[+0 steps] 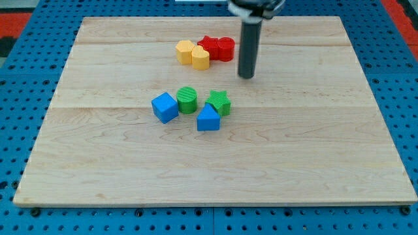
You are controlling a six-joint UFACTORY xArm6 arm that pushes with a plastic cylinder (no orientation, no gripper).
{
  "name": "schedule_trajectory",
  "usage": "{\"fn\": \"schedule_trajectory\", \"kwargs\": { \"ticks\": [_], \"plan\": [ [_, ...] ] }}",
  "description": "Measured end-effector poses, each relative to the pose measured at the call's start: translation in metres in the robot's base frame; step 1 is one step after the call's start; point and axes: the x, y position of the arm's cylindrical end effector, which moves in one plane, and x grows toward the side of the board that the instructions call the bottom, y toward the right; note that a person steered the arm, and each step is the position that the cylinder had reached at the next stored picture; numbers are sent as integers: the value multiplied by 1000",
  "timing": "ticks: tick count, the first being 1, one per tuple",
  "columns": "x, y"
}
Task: Separate the yellow heart and the yellow hexagon
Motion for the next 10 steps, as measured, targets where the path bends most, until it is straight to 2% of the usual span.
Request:
{"fn": "schedule_trajectory", "kwargs": {
  "ticks": [1, 2, 4, 5, 7, 8, 9, 10],
  "plan": [
    [-69, 32],
    [-109, -24],
    [-89, -148],
    [-65, -128],
    [-55, -169],
    [-22, -144],
    [-7, -75],
    [-11, -47]
  ]
}}
